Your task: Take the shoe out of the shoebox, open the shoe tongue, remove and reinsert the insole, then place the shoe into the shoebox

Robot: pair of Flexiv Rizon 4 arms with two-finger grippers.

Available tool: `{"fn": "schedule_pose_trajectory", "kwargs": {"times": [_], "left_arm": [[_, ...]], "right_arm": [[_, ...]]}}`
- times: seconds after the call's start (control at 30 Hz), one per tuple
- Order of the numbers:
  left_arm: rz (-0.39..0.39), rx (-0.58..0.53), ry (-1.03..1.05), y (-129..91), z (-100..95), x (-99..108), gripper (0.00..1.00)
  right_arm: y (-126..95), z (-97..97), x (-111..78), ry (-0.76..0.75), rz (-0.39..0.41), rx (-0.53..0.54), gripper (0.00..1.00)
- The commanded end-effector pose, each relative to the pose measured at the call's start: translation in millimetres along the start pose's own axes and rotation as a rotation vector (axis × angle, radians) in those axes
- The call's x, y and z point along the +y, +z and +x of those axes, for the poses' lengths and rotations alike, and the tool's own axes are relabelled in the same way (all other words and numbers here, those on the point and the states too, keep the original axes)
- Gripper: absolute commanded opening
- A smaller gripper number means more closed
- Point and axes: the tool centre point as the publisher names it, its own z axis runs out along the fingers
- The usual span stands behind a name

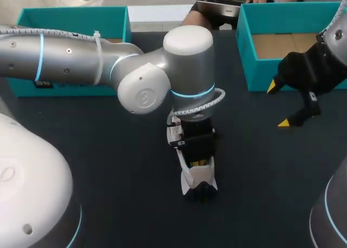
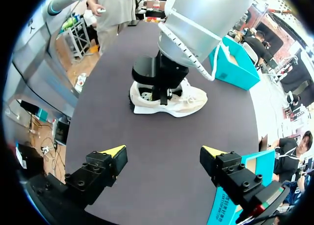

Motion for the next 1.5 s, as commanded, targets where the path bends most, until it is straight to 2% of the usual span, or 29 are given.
{"fn": "schedule_pose_trajectory", "kwargs": {"times": [0.03, 0.13, 0.27, 0.4, 0.53, 0.87, 1.0, 1.13, 1.17, 1.2, 1.23, 1.27, 1.5], "left_arm": [[0.006, -0.041, 0.016, -23.0, 9.9, -11.9, 0.00], [0.027, -0.042, 0.044, -21.7, 11.5, -22.9, 0.00], [0.048, -0.008, 0.058, 0.9, 8.9, -31.7, 0.00], [0.054, 0.034, 0.048, 22.9, 6.0, -31.4, 0.00], [0.031, 0.039, 0.067, 21.7, 6.4, -32.0, 0.00], [-0.254, -0.060, 0.073, -45.4, 9.4, -11.8, 0.00], [-0.373, -0.051, 0.065, -55.3, 3.9, 3.8, 0.00], [-0.447, -0.023, 0.046, -55.1, 0.6, 19.7, 0.00], [-0.456, -0.027, 0.047, -53.8, -0.2, 23.3, 0.06], [-0.461, -0.022, 0.056, -52.7, -0.8, 25.8, 0.43], [-0.466, -0.016, 0.063, -50.8, -1.4, 28.2, 0.91], [-0.454, -0.011, 0.073, -49.8, -1.5, 29.1, 1.00], [-0.431, -0.011, 0.109, -55.0, 5.2, 23.0, 1.00]], "right_arm": [[0.8, -0.3, 0.1, 0.000, 0.002, 0.001, 1.00], [0.8, -0.3, 0.1, 0.000, 0.002, 0.001, 1.00], [0.8, -0.3, 0.1, 0.000, 0.002, 0.001, 1.00], [0.8, -0.3, 0.1, 0.000, 0.002, 0.001, 1.00], [0.8, -0.3, 0.1, 0.000, 0.002, 0.001, 1.00], [0.8, -0.3, 0.1, 0.000, 0.002, 0.001, 1.00], [0.8, -0.3, 0.1, 0.000, 0.002, 0.001, 1.00], [0.8, -0.3, 0.1, 0.000, 0.002, 0.001, 1.00], [0.8, -0.3, 0.1, 0.000, 0.002, 0.001, 1.00], [0.8, -0.3, 0.1, 0.000, 0.002, 0.001, 1.00], [0.8, -0.3, 0.1, 0.000, 0.002, 0.001, 1.00], [0.8, -0.3, 0.1, 0.000, 0.002, 0.001, 1.00], [0.8, -0.3, 0.1, 0.000, 0.002, 0.001, 1.00]]}}
